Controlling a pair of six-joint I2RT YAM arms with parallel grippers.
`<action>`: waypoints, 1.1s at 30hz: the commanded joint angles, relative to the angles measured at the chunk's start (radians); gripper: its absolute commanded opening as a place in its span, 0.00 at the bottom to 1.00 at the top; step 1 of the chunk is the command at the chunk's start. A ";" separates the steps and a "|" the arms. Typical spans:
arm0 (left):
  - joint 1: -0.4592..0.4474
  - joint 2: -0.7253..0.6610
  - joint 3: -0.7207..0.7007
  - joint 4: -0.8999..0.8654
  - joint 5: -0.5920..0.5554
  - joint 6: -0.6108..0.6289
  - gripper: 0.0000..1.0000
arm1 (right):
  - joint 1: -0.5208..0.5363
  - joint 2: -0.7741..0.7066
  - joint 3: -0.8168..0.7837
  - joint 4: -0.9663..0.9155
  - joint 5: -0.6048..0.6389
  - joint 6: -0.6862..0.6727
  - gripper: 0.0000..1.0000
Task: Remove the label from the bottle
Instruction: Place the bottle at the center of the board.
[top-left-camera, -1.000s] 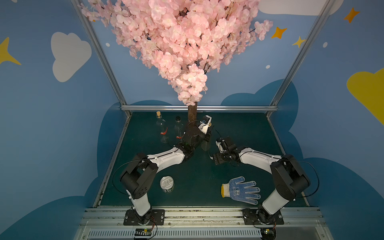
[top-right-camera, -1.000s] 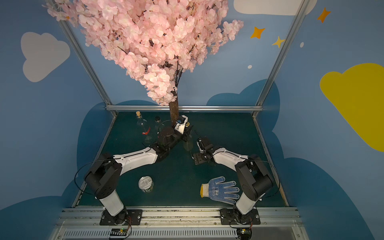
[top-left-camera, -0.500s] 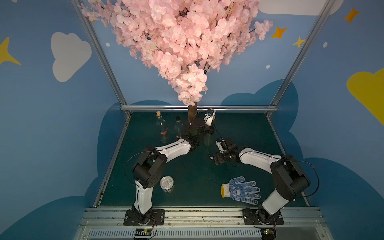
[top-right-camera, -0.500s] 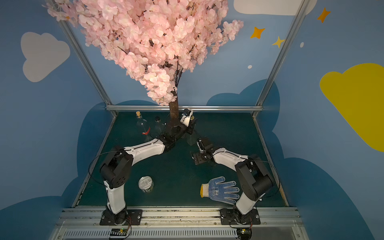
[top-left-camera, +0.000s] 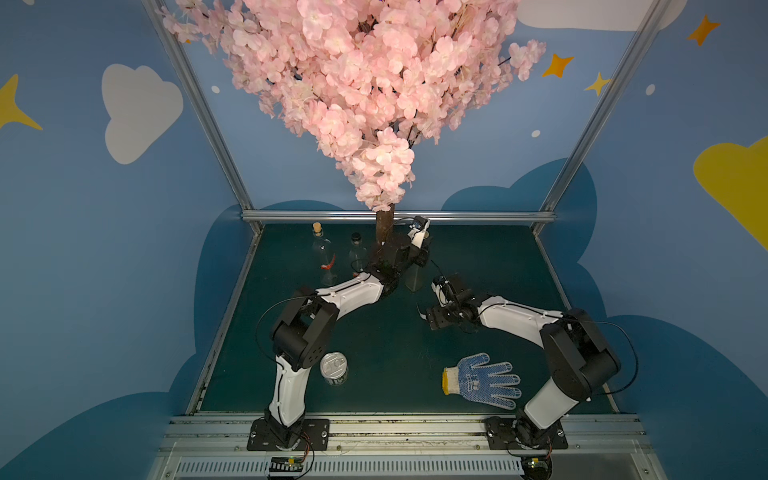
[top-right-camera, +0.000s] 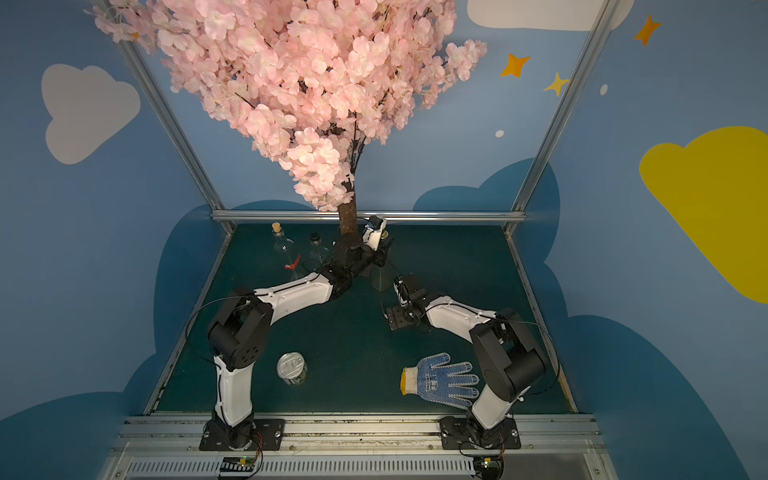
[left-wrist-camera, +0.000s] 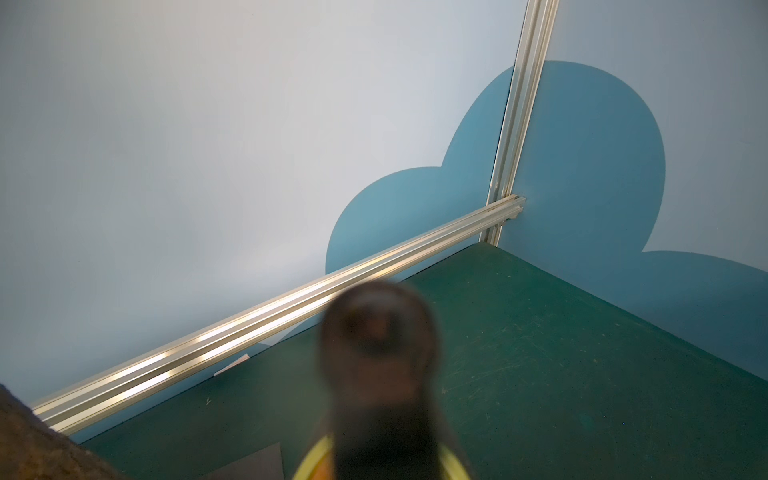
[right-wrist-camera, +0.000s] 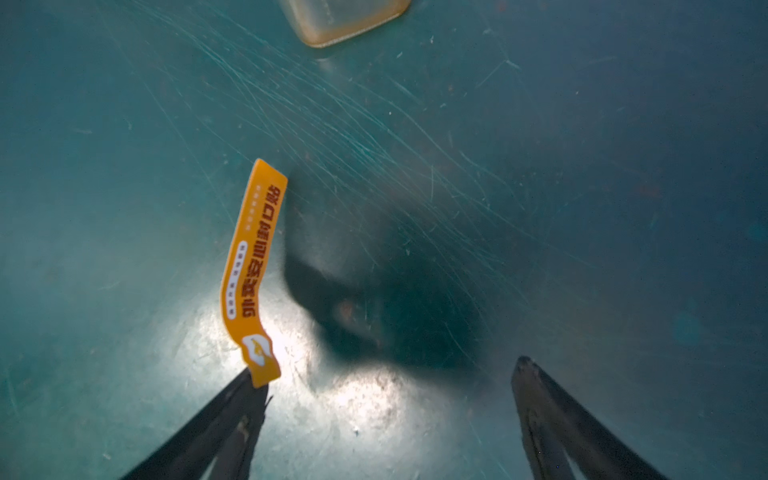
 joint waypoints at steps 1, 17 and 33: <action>0.001 -0.017 0.009 0.036 0.017 0.000 0.28 | 0.001 -0.022 -0.013 0.004 -0.009 -0.002 0.91; 0.002 -0.031 -0.011 0.050 0.008 -0.001 0.46 | 0.001 -0.024 -0.014 0.005 -0.009 -0.002 0.91; 0.002 -0.092 -0.043 0.053 -0.037 0.000 0.77 | 0.003 -0.024 -0.016 0.006 -0.009 -0.003 0.91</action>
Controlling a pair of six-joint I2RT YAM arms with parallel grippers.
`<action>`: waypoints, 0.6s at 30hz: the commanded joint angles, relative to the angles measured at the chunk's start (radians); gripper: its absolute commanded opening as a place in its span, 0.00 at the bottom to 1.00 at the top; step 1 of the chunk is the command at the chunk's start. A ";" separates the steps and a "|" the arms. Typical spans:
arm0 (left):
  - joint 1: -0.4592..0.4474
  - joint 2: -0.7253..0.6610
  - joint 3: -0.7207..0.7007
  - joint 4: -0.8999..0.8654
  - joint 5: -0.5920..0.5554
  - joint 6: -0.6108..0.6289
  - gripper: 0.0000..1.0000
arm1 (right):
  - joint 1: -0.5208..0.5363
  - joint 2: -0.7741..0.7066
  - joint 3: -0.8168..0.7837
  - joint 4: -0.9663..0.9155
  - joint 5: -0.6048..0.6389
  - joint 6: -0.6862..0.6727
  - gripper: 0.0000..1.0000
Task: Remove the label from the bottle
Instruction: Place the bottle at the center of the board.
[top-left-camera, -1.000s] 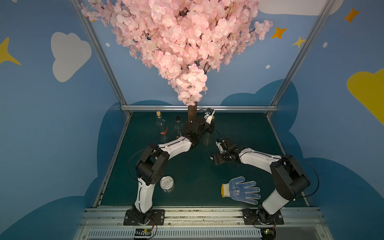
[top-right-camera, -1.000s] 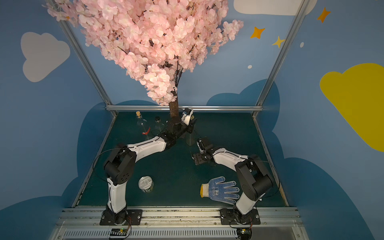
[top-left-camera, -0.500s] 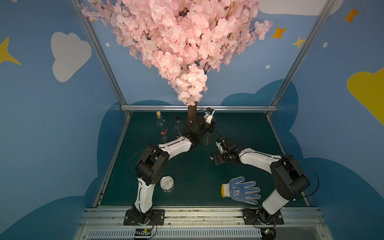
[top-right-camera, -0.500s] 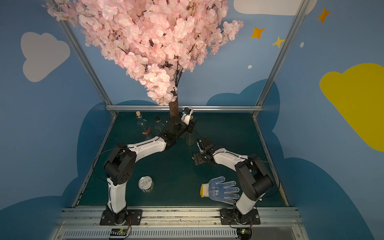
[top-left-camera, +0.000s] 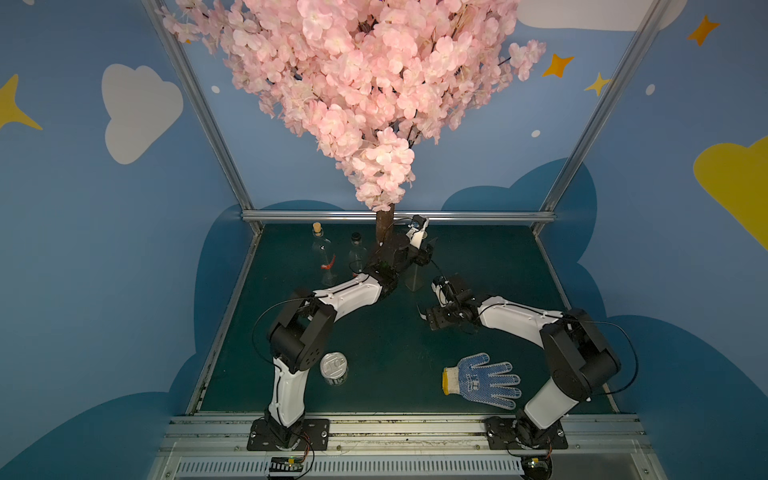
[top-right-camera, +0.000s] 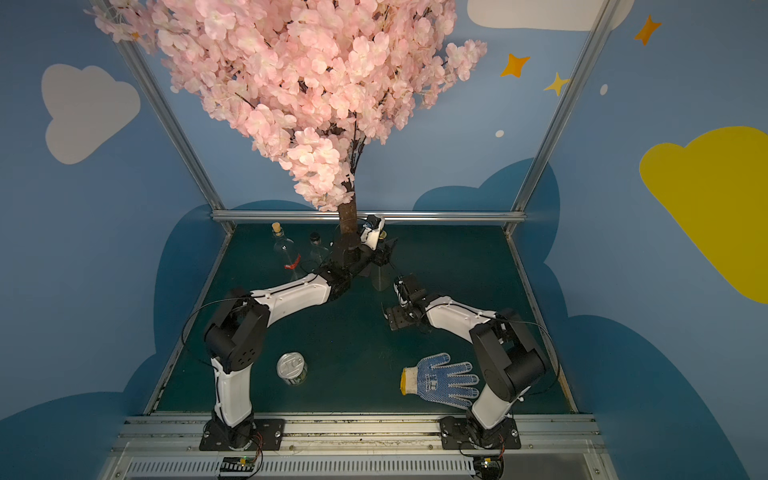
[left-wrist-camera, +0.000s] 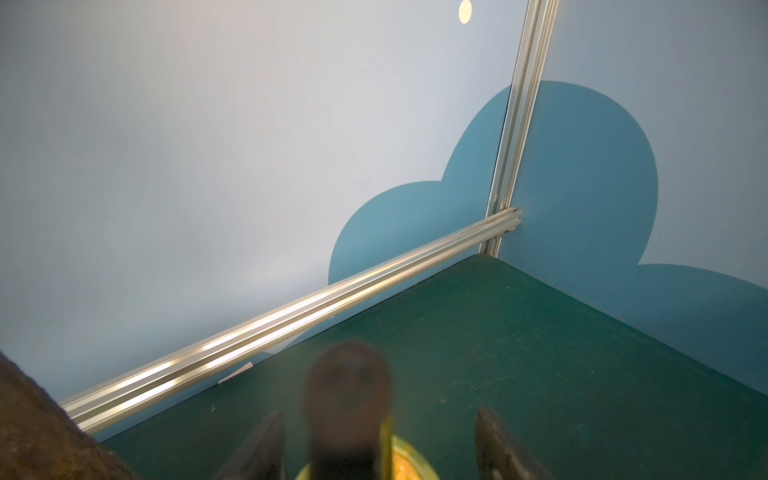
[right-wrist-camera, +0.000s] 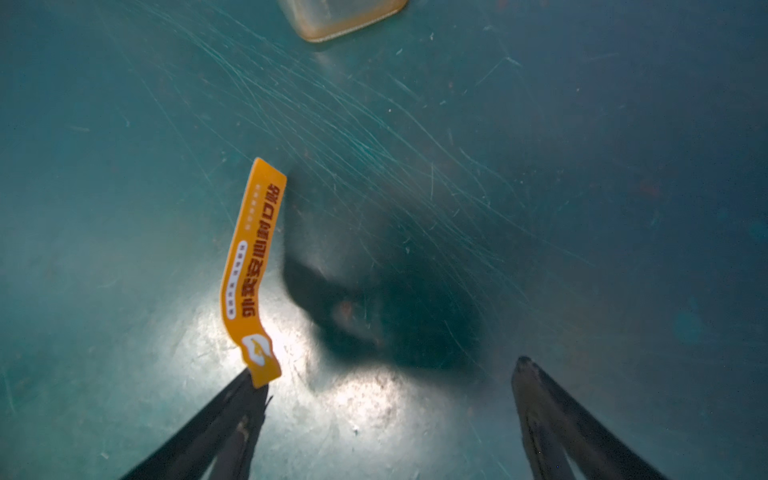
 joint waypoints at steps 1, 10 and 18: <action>0.002 -0.063 -0.014 0.024 -0.027 0.003 0.81 | 0.003 -0.025 -0.013 0.008 -0.009 -0.002 0.91; 0.014 -0.159 -0.072 0.003 -0.008 -0.025 0.98 | 0.003 -0.024 -0.009 0.004 -0.012 -0.005 0.92; 0.042 -0.347 -0.167 -0.135 0.004 -0.110 0.98 | 0.003 -0.028 -0.010 0.005 -0.025 -0.004 0.91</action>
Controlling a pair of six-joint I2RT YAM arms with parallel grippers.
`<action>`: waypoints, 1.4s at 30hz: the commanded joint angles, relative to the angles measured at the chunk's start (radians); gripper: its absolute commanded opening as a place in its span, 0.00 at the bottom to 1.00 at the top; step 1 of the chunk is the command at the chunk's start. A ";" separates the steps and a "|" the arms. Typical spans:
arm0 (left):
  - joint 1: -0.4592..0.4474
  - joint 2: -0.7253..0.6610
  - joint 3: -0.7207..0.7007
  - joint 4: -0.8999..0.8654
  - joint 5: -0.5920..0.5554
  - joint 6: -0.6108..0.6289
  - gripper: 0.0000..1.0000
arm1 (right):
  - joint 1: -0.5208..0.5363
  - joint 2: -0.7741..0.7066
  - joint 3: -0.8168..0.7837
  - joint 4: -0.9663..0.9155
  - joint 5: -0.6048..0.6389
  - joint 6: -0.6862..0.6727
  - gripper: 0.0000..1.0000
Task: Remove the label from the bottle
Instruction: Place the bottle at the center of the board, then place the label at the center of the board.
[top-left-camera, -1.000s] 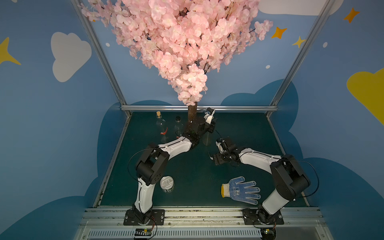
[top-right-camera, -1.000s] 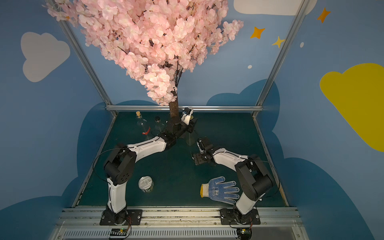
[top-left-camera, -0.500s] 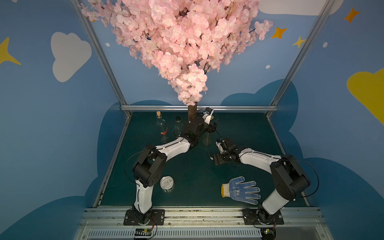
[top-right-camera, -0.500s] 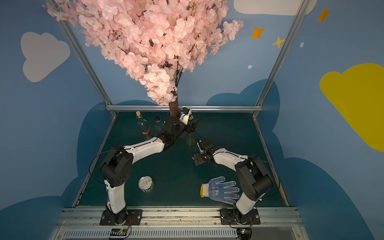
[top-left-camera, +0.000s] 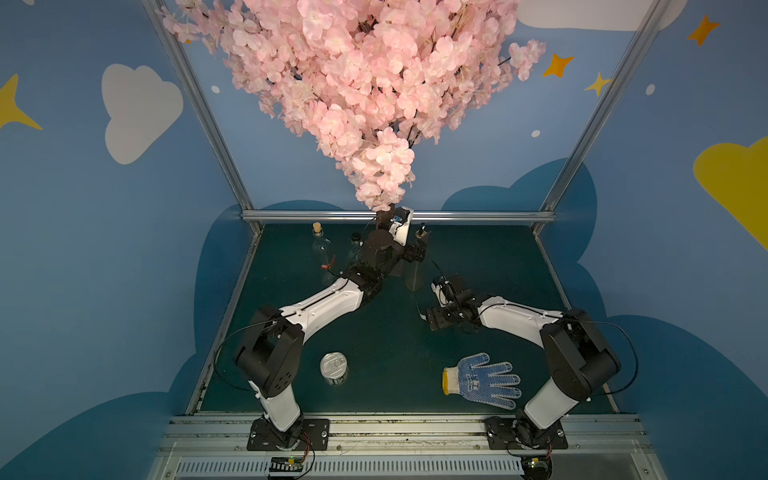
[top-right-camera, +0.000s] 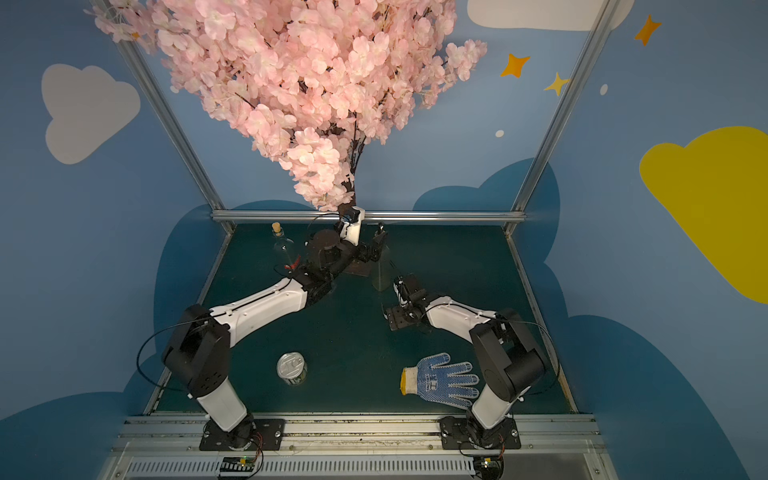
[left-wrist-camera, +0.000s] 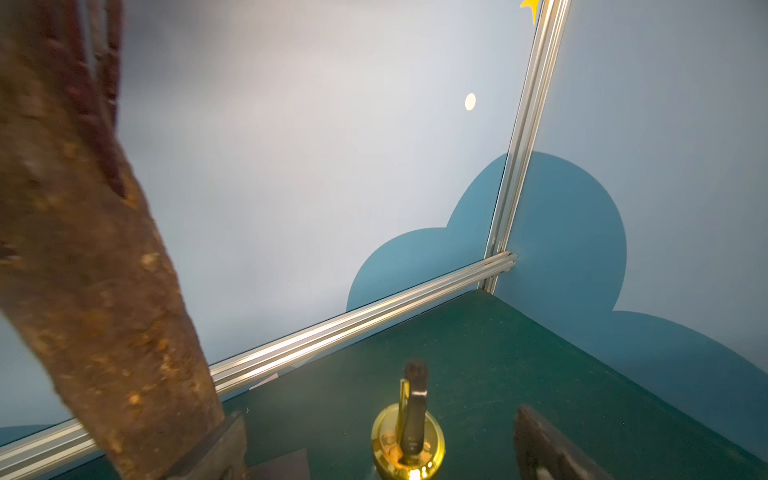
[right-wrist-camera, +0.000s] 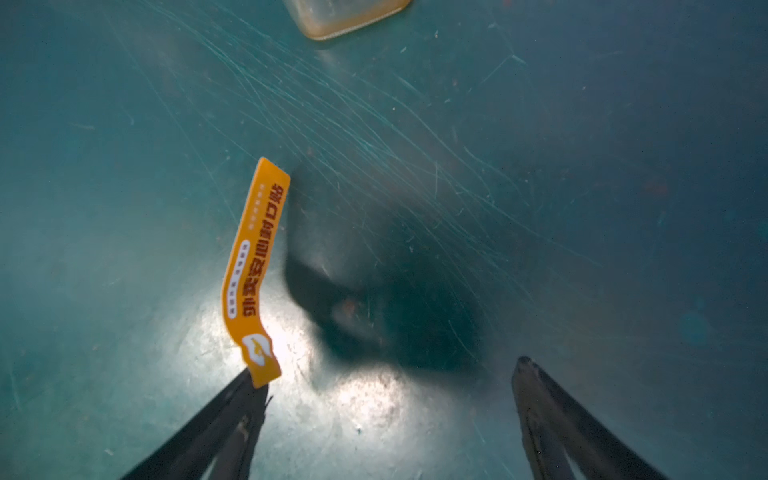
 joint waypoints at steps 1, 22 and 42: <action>0.019 -0.097 -0.032 -0.098 0.014 -0.065 0.98 | 0.003 -0.030 -0.010 0.004 -0.016 -0.002 0.91; -0.009 -0.519 -0.407 -0.388 0.057 -0.359 0.95 | 0.013 -0.101 -0.014 -0.017 -0.068 0.006 0.93; -0.046 -0.458 -0.574 -0.241 0.119 -0.568 0.95 | 0.009 -0.179 0.008 -0.101 -0.129 -0.001 0.93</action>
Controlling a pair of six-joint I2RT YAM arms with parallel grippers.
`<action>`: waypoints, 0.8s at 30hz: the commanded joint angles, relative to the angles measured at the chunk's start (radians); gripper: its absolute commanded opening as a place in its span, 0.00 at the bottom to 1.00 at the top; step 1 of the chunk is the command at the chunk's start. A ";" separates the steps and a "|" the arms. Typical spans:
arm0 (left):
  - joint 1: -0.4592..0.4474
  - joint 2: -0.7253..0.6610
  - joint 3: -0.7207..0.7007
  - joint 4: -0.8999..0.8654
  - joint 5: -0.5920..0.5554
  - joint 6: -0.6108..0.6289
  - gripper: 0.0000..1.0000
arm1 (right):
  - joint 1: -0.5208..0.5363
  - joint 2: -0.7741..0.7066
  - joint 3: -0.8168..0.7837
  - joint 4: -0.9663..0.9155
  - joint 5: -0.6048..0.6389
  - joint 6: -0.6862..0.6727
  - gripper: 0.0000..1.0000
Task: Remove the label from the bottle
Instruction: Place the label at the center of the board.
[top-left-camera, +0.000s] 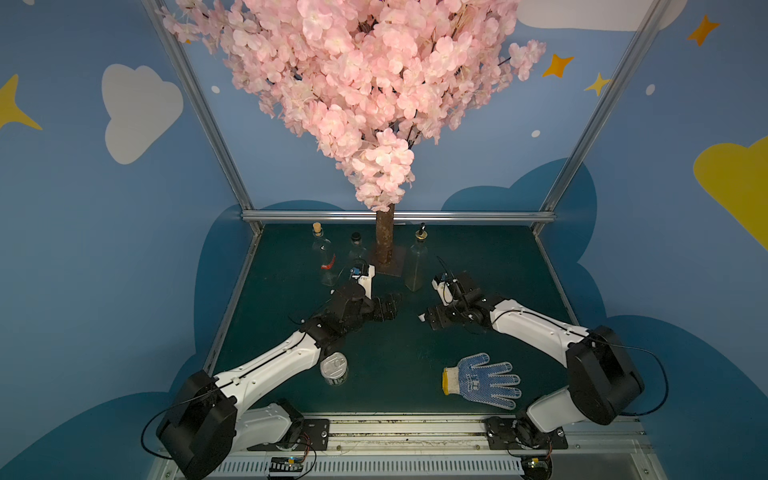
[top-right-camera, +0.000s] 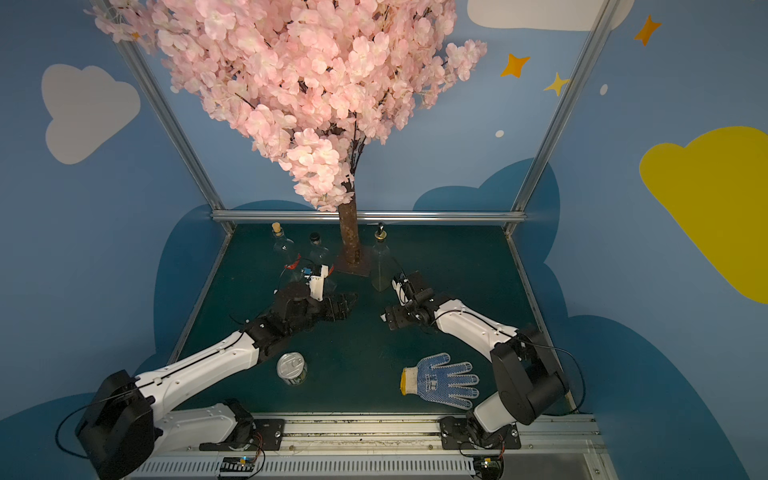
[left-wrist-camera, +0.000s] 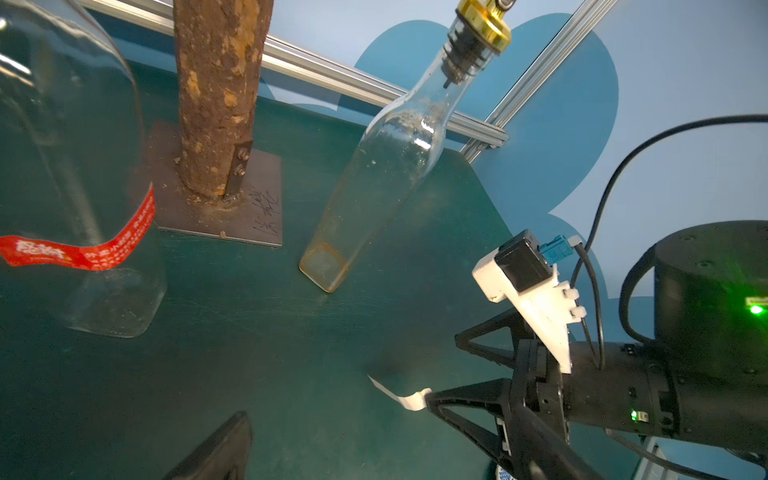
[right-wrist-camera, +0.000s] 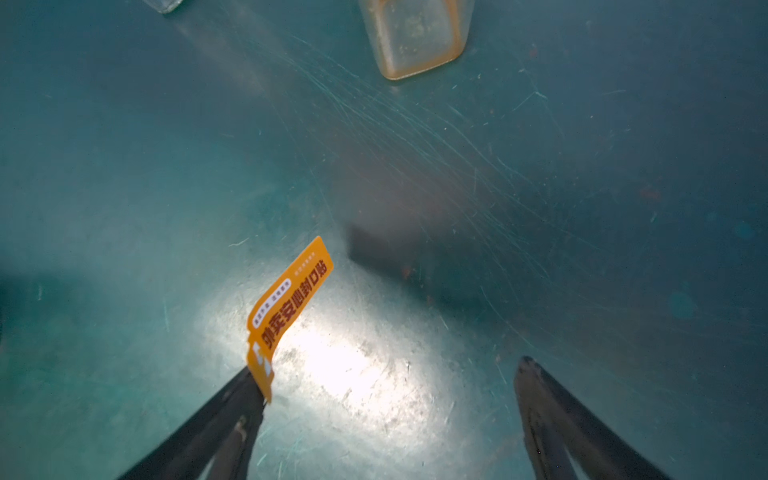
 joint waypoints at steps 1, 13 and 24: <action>-0.002 0.016 -0.024 0.060 0.023 -0.049 0.95 | 0.000 -0.025 0.015 -0.030 -0.027 -0.001 0.93; -0.028 0.129 -0.015 0.151 0.054 -0.106 0.95 | -0.007 -0.015 0.023 0.001 -0.041 0.003 0.93; -0.071 0.199 -0.021 0.149 0.049 -0.096 0.94 | -0.020 -0.108 0.002 0.025 -0.098 0.048 0.93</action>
